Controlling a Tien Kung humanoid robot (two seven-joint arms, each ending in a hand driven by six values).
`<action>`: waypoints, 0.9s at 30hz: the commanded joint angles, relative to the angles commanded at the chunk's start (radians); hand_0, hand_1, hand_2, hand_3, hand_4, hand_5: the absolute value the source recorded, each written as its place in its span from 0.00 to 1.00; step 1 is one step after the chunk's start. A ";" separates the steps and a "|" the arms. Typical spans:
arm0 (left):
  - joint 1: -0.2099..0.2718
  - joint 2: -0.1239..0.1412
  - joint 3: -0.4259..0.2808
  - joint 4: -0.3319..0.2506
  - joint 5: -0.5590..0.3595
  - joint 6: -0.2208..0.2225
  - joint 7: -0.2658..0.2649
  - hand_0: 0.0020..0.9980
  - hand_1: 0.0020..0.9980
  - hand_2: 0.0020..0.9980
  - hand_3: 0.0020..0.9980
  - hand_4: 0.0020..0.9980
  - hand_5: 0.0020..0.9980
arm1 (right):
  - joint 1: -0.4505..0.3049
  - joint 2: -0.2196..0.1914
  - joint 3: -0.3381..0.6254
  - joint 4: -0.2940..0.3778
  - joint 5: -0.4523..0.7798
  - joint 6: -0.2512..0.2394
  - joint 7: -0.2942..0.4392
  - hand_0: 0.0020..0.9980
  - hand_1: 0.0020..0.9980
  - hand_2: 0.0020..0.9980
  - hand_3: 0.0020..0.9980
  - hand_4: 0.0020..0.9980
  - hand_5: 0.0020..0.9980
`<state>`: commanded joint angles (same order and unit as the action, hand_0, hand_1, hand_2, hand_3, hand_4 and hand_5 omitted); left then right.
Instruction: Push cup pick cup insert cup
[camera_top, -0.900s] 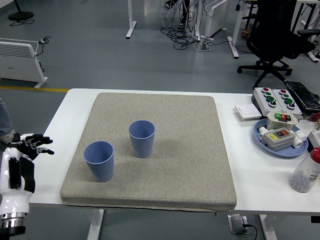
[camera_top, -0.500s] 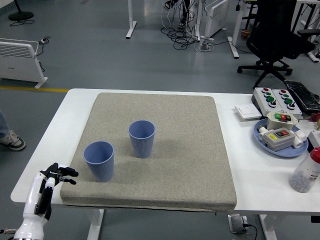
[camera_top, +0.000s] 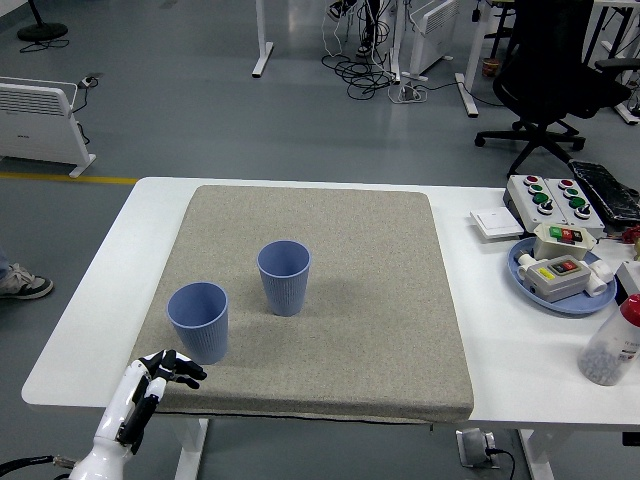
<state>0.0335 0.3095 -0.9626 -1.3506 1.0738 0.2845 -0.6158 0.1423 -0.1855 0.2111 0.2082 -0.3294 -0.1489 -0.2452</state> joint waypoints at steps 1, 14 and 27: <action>-0.005 0.000 0.004 0.008 0.007 -0.014 0.016 0.45 0.50 0.49 0.44 0.49 1.00 | -0.001 0.000 0.000 0.000 -0.001 0.000 0.000 0.71 0.61 0.69 0.62 0.20 0.57; -0.058 -0.013 0.033 0.053 -0.001 -0.052 0.073 0.66 0.62 0.57 0.53 0.50 1.00 | -0.004 0.000 -0.005 0.000 0.004 0.001 0.002 0.71 0.61 0.69 0.62 0.19 0.57; -0.112 -0.030 0.030 0.097 -0.007 -0.068 0.101 0.67 0.62 0.58 0.53 0.52 1.00 | 0.003 0.000 -0.010 0.000 0.010 0.002 0.003 0.71 0.61 0.69 0.62 0.19 0.56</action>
<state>-0.0785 0.2796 -0.9325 -1.2532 1.0664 0.2163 -0.5147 0.1454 -0.1854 0.2012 0.2084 -0.3191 -0.1464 -0.2425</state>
